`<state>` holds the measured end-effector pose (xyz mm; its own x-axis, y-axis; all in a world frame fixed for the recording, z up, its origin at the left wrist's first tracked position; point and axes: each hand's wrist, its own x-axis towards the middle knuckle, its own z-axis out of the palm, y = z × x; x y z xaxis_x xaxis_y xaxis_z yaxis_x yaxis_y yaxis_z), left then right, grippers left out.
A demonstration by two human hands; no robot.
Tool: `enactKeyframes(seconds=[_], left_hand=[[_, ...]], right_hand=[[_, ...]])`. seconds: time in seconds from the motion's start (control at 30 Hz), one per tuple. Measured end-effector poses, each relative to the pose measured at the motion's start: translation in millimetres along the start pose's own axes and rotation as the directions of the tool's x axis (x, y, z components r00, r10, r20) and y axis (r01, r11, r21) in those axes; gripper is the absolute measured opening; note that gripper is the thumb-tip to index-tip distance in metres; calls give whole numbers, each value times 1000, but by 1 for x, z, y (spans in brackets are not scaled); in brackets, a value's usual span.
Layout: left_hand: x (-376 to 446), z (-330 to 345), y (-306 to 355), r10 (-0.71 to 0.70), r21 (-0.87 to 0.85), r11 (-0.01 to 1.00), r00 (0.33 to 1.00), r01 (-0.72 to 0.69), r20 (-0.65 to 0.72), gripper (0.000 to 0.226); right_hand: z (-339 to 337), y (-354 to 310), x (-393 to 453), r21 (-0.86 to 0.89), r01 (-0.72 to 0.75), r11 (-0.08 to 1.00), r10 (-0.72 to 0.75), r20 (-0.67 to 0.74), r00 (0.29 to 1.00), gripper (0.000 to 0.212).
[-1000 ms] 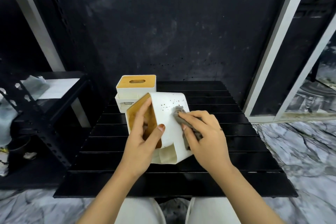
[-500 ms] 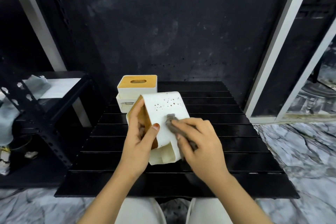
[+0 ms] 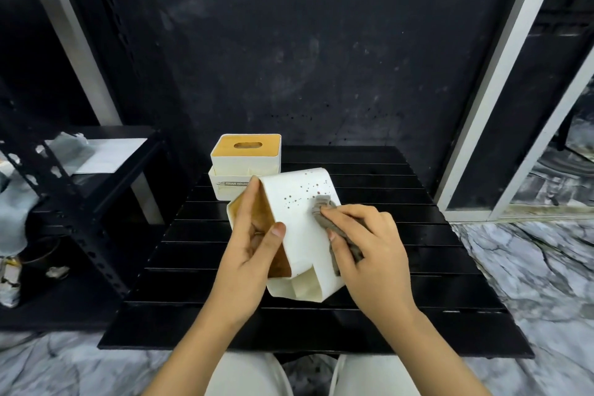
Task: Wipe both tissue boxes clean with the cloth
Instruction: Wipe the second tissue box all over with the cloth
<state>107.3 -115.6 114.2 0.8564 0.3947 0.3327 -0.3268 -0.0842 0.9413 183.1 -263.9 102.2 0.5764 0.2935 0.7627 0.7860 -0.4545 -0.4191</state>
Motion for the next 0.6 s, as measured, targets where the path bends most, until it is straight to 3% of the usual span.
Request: enactKeyframes(seconds=[0.2, 0.43, 0.6], left_hand=[[1, 4, 9, -39, 57, 998, 997, 35, 64, 68], [3, 6, 8, -40, 63, 997, 998, 37, 49, 67], [2, 8, 9, -32, 43, 999, 995, 28, 90, 70]], right_hand=[[3, -20, 17, -2, 140, 990, -140, 3, 990, 29], [3, -4, 24, -22, 53, 998, -53, -16, 998, 31], [0, -18, 17, 15, 129, 992, -129, -22, 991, 29]])
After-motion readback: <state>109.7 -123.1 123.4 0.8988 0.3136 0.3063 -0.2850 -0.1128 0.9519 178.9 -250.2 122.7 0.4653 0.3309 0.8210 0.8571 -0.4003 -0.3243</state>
